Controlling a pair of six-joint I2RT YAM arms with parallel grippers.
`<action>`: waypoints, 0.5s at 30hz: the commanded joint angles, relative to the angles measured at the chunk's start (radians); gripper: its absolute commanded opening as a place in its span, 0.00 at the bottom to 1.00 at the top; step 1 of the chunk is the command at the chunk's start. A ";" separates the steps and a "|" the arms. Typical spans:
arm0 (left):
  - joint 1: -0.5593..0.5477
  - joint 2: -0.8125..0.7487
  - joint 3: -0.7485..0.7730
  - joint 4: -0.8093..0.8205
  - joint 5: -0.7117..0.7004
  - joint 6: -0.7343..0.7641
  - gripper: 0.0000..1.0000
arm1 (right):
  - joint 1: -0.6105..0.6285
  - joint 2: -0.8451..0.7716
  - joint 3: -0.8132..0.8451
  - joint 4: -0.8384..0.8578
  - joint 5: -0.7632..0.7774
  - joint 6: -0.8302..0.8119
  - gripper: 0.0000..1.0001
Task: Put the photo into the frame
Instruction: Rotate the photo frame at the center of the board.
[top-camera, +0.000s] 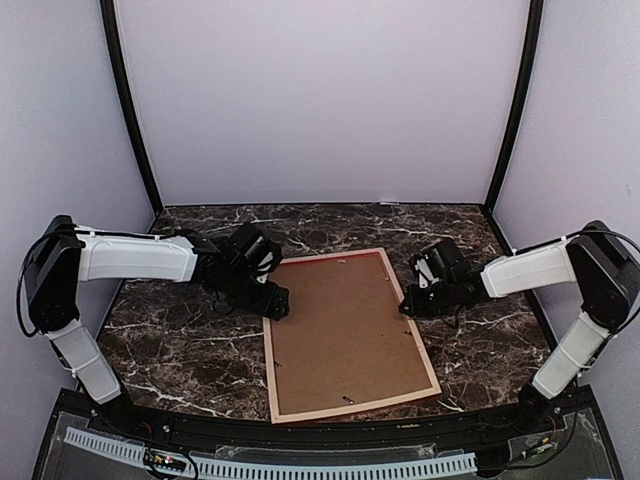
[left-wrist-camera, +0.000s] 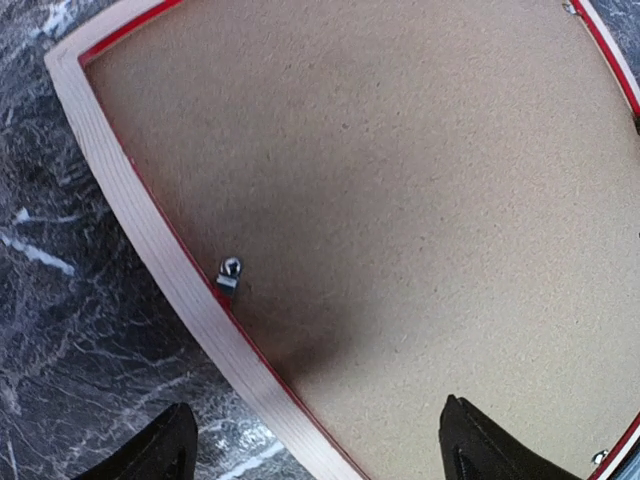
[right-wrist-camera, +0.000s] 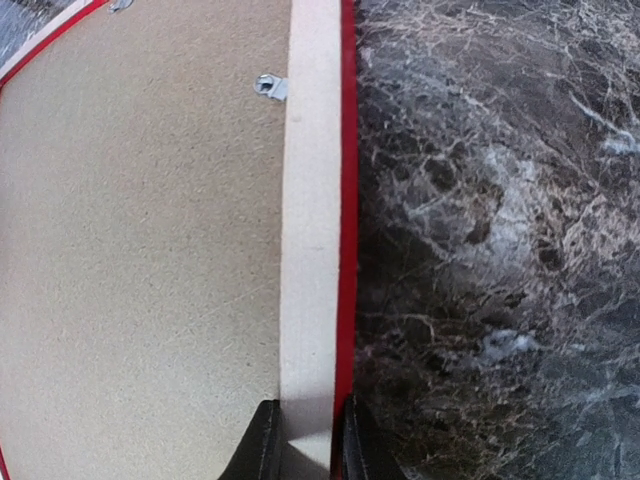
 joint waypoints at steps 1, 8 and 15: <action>0.027 -0.041 0.054 0.003 -0.049 0.082 0.88 | -0.034 0.087 0.059 -0.055 -0.065 -0.126 0.11; 0.125 -0.001 0.098 0.032 0.003 0.184 0.91 | -0.056 0.210 0.232 -0.148 -0.157 -0.293 0.03; 0.225 0.055 0.140 0.041 0.045 0.278 0.91 | -0.055 0.340 0.418 -0.201 -0.304 -0.466 0.05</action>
